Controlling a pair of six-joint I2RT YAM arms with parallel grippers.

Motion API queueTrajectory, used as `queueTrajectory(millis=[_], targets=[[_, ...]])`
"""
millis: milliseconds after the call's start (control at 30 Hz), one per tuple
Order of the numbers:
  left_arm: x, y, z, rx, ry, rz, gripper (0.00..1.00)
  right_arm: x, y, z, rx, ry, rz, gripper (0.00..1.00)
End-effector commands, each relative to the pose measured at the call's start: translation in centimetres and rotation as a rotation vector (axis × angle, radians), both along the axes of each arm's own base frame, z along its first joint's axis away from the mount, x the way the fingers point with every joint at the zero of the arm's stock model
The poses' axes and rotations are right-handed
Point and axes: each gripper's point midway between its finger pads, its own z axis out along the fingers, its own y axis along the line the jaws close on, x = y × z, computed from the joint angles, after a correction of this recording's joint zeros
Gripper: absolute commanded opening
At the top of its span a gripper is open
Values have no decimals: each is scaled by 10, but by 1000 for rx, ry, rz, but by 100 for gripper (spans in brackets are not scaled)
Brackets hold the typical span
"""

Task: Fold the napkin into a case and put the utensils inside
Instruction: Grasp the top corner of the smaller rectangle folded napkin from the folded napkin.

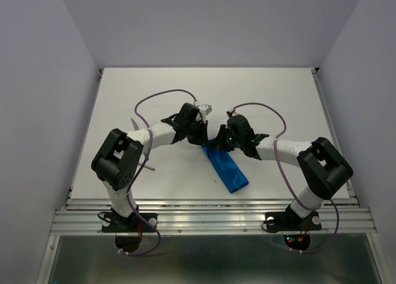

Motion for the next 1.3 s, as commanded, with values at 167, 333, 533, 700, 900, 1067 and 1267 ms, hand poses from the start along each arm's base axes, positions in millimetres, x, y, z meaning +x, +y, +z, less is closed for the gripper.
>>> queueTrajectory(millis=[167, 333, 533, 700, 900, 1067, 1267], targets=[[3, -4, 30, -71, -57, -9, 0, -9, 18, -29, 38, 64, 85, 9], [-1, -5, 27, -78, -38, -16, 0, -9, 21, -49, 7, 94, 114, 8], [-6, -3, 24, -77, -24, -19, 0, -7, 7, -61, -64, 115, 50, 7], [-7, -2, 16, -72, -24, -21, 0, 2, 5, -19, -19, 16, 19, 8], [-5, -2, 18, -76, -33, -20, 0, 10, -6, 5, -13, -46, -37, 9], [-4, -4, 22, -82, -40, -26, 0, 6, -1, -9, -5, 2, -19, 8], [-5, -4, 25, -90, -43, -26, 0, 0, 11, -16, 45, 36, 25, 8]])
